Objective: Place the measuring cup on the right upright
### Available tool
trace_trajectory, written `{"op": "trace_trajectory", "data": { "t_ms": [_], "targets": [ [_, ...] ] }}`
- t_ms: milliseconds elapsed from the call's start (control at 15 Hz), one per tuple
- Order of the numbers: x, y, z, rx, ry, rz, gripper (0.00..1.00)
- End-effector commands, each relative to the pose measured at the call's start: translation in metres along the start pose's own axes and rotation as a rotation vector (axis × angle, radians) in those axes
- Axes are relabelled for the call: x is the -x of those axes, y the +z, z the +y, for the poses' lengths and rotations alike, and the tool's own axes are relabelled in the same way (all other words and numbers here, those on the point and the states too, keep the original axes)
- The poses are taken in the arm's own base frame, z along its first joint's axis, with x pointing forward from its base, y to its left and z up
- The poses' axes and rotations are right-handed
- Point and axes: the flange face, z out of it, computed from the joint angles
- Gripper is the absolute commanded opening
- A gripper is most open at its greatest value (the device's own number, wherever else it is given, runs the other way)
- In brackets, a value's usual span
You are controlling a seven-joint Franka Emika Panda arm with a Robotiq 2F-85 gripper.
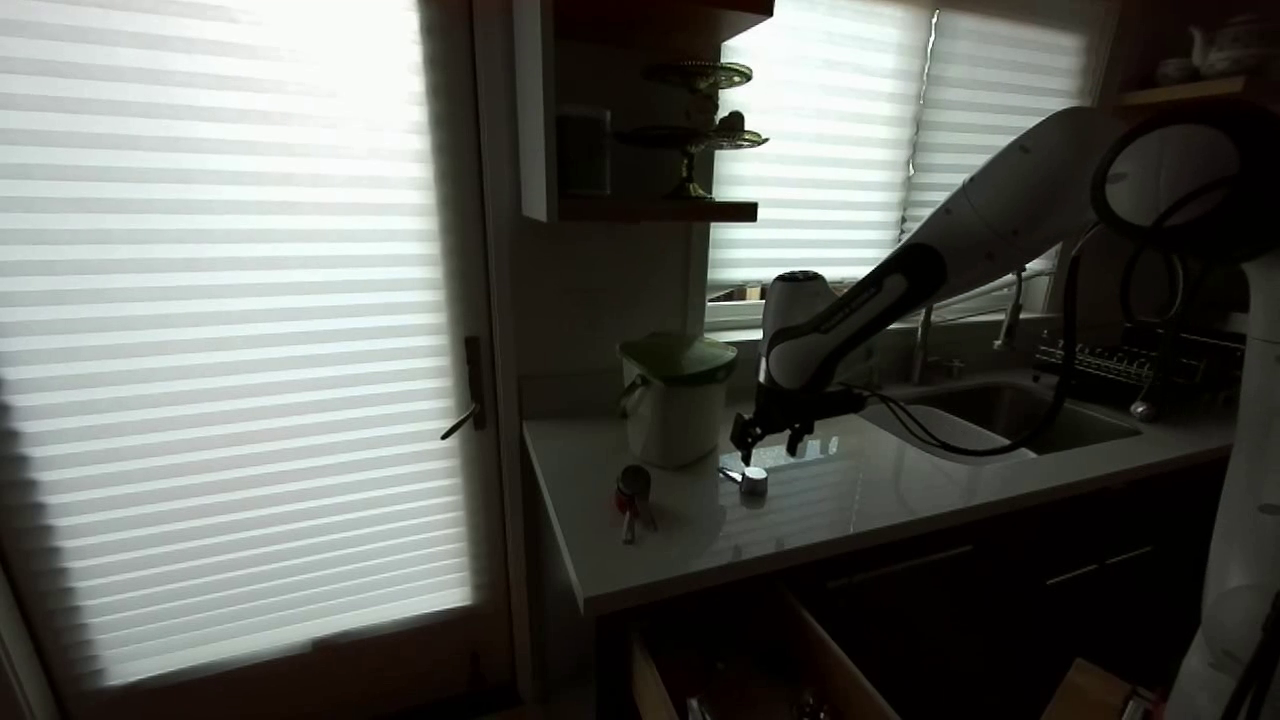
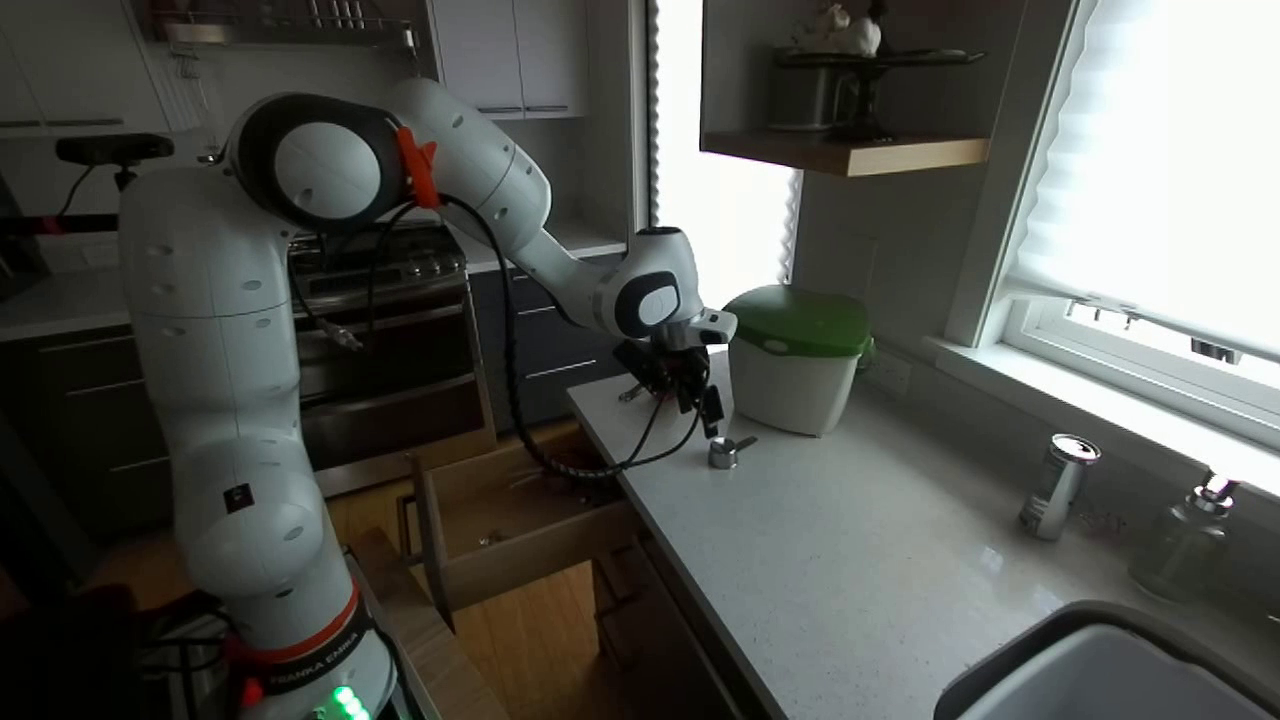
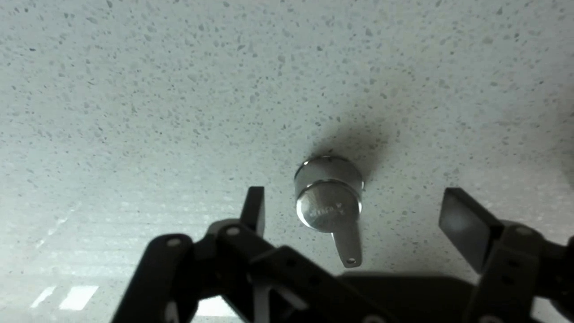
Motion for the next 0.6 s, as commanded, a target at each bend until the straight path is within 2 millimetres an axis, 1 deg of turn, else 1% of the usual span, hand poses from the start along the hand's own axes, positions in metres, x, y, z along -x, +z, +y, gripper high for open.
{"op": "trace_trajectory", "data": {
  "t_ms": [0, 200, 333, 533],
  "targets": [
    [0.000, -0.001, 0.000, -0.001, -0.001, 0.000, 1.00],
    [0.000, -0.001, 0.000, -0.001, -0.001, 0.000, 1.00],
    [-0.006, 0.008, -0.001, -0.002, -0.009, 0.011, 1.00],
    [-0.008, 0.017, -0.004, -0.002, -0.009, 0.002, 1.00]
  ]
}}
